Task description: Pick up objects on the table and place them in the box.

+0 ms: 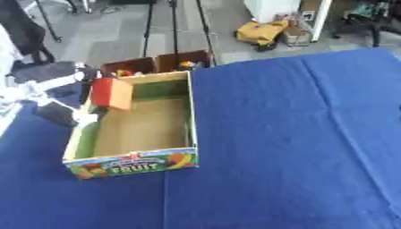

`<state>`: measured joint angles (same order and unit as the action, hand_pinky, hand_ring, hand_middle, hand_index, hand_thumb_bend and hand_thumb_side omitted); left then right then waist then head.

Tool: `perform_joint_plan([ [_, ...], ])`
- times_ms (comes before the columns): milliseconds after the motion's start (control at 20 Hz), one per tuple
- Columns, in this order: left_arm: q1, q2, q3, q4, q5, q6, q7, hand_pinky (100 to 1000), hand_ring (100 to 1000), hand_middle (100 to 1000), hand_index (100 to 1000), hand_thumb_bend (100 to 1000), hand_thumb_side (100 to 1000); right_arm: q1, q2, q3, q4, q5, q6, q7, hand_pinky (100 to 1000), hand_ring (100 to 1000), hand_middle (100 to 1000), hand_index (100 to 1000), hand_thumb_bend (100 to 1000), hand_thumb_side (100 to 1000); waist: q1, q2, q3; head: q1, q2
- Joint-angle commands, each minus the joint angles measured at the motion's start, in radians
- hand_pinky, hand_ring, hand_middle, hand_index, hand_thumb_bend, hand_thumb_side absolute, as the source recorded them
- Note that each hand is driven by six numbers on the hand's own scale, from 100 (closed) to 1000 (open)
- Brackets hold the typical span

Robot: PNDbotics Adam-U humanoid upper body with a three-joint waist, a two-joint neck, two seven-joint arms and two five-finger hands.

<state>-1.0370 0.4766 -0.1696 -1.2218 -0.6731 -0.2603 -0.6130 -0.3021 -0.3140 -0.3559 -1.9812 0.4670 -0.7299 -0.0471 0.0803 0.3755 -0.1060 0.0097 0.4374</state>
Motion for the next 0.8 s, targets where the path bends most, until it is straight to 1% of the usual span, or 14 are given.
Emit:
perform_joint_plan([
  [50,-0.034,-0.010,-0.002,0.056,-0.035,-0.022,0.028,100,398,424,584,100,247,-0.014,-0.024,0.004,-0.019,-0.010,-0.003,0.007,679,760,458,685,387,1000,0.012,0.000,-0.005,0.007,-0.015],
  [200,-0.040,-0.025,-0.003,0.106,-0.076,-0.039,0.041,100,416,438,597,100,245,-0.017,-0.023,0.004,-0.019,-0.014,-0.003,0.010,681,762,457,685,388,1000,0.014,0.005,-0.011,0.009,-0.018],
  [250,-0.040,-0.028,-0.002,0.121,-0.090,-0.043,0.043,100,426,447,604,100,221,-0.017,-0.023,0.004,-0.019,-0.015,-0.003,0.011,681,762,456,685,388,1000,0.015,0.007,-0.013,0.009,-0.019],
  [300,-0.041,-0.032,-0.001,0.133,-0.103,-0.047,0.043,100,446,466,622,100,244,-0.018,-0.022,0.005,-0.019,-0.016,-0.003,0.012,681,762,456,685,389,1000,0.015,0.008,-0.014,0.009,-0.019],
  [400,-0.041,-0.040,0.000,0.153,-0.124,-0.059,0.041,109,471,501,654,100,244,-0.019,-0.021,0.005,-0.019,-0.017,-0.004,0.014,682,763,455,685,389,1000,0.016,0.010,-0.015,0.009,-0.021],
  [450,-0.040,-0.043,-0.001,0.160,-0.131,-0.066,0.037,134,492,548,695,100,244,-0.019,-0.021,0.005,-0.019,-0.018,-0.003,0.014,682,763,455,685,389,1000,0.016,0.010,-0.016,0.009,-0.022],
  [550,-0.040,-0.047,-0.004,0.173,-0.142,-0.085,0.010,206,546,644,794,100,300,-0.020,-0.021,0.004,-0.019,-0.018,-0.003,0.014,682,763,455,685,389,1000,0.016,0.012,-0.018,0.009,-0.023],
  [650,-0.039,-0.049,-0.002,0.176,-0.150,-0.107,-0.014,399,707,811,955,100,427,-0.019,-0.020,0.003,-0.019,-0.018,-0.002,0.014,683,764,454,685,390,1000,0.016,0.012,-0.019,0.009,-0.022],
  [700,-0.038,-0.050,-0.002,0.175,-0.154,-0.118,-0.023,442,739,843,990,100,466,-0.018,-0.019,0.003,-0.019,-0.018,-0.002,0.014,683,764,454,685,390,1000,0.016,0.012,-0.018,0.009,-0.022],
  [800,-0.037,-0.051,-0.001,0.169,-0.160,-0.140,-0.034,555,825,937,1000,100,587,-0.017,-0.018,0.003,-0.019,-0.018,-0.001,0.015,684,765,453,685,390,1000,0.016,0.012,-0.017,0.008,-0.021],
])
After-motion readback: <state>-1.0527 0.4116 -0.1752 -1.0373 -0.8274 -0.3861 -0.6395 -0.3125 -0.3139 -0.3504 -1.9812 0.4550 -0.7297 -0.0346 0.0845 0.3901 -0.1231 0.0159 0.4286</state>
